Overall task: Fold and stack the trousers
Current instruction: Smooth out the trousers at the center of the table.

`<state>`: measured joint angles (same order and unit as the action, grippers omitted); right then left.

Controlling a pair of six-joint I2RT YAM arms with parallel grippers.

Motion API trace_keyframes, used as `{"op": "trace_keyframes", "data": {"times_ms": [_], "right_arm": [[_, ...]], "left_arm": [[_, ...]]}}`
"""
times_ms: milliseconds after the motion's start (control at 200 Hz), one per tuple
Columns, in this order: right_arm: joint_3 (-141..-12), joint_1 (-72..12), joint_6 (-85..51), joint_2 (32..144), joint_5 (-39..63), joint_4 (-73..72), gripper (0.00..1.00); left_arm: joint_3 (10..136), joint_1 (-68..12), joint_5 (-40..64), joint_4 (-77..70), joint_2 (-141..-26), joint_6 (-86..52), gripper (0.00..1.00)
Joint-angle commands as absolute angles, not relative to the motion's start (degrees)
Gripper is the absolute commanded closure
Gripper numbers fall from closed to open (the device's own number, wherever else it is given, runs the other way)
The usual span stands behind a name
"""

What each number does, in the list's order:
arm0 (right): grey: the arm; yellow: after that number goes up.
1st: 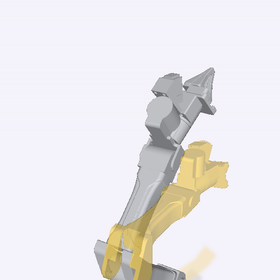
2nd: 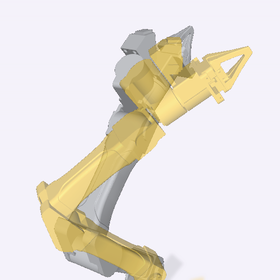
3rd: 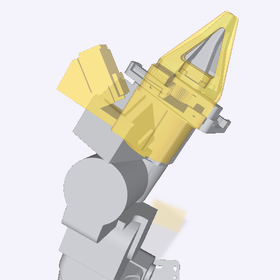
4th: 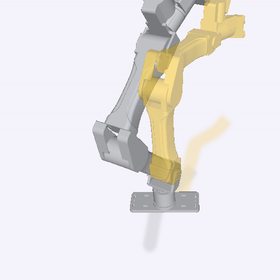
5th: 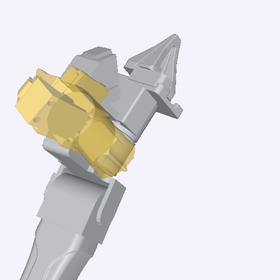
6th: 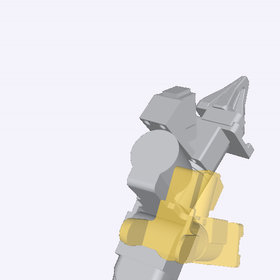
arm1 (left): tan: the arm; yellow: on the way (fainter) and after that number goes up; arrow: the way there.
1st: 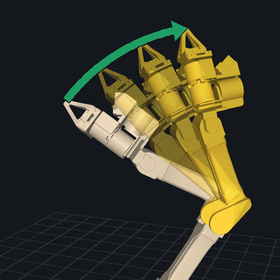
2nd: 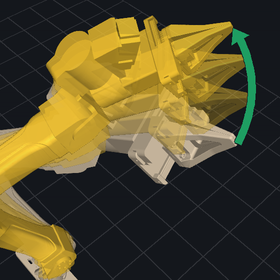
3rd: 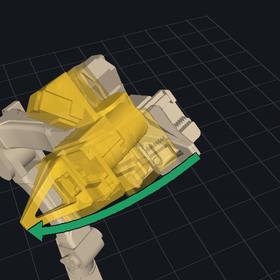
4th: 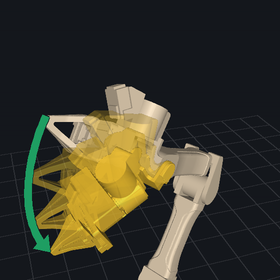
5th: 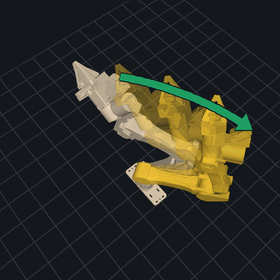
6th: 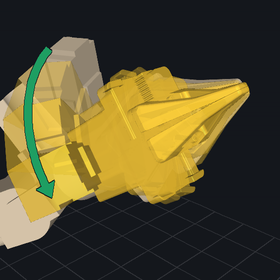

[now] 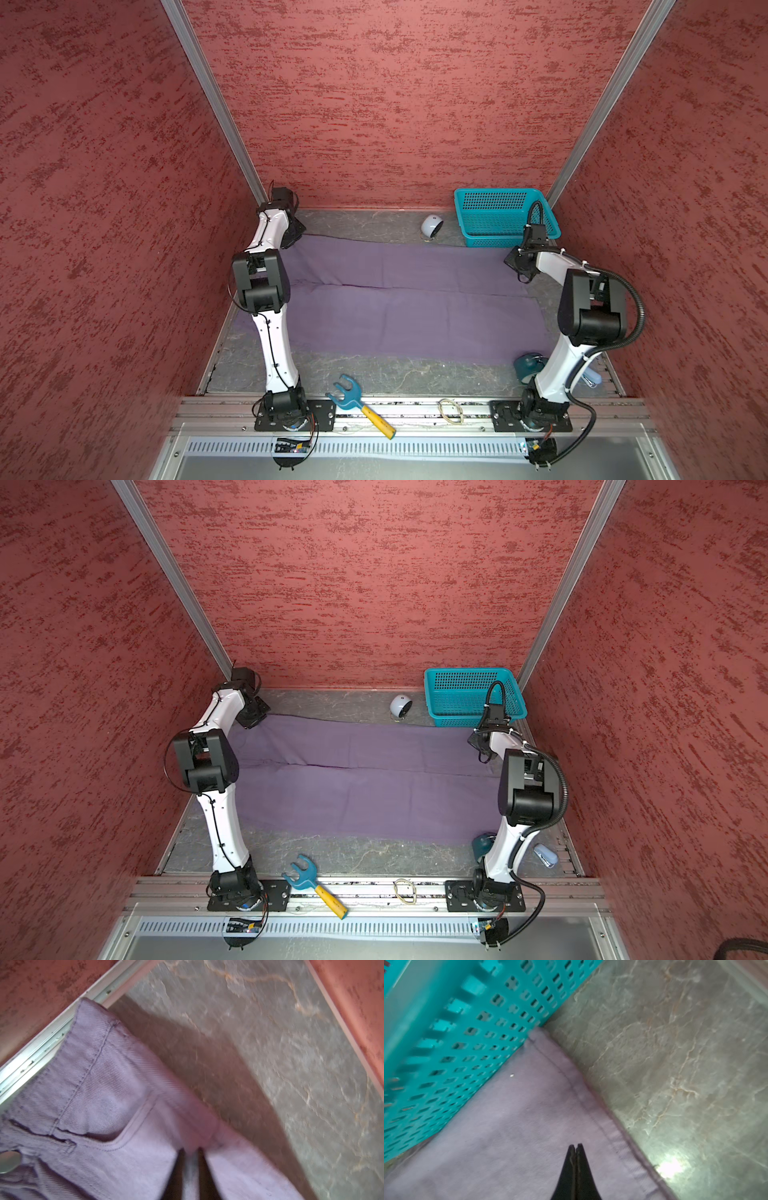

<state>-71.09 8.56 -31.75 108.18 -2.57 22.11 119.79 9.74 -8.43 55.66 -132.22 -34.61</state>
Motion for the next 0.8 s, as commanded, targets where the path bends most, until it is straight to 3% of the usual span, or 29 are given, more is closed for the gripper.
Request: {"op": "trace_keyframes", "data": {"times_ms": [0,195,336,381,436,471,797], "right_arm": [[-71.5,8.4,-32.4,110.0,-2.2,21.8,0.98],[-71.3,8.3,-32.0,111.1,-1.9,23.7,0.63],[-71.1,8.4,-31.8,111.8,-4.1,25.2,0.53],[-71.4,8.4,-31.9,112.6,-4.5,26.0,0.60],[-71.8,8.5,-32.1,113.7,-4.9,26.7,0.88],[-72.1,8.5,-32.5,114.2,-5.3,27.1,1.00],[-77.5,15.5,-34.2,117.3,-4.5,28.3,1.00]], "left_arm": [[120.6,9.4,-7.5,58.7,-134.3,-33.3,0.26],[111.4,6.8,-7.0,55.4,-126.3,-34.3,0.16],[100.1,6.1,-7.6,52.1,-115.7,-36.1,0.13],[95.9,6.0,-8.2,51.1,-111.7,-36.7,0.13],[90.7,6.0,-9.1,49.6,-106.7,-37.4,0.13],[87.7,6.2,-9.9,49.0,-103.6,-37.9,0.13],[68.6,13.9,-9.8,47.9,-86.9,-38.8,0.13]]}}
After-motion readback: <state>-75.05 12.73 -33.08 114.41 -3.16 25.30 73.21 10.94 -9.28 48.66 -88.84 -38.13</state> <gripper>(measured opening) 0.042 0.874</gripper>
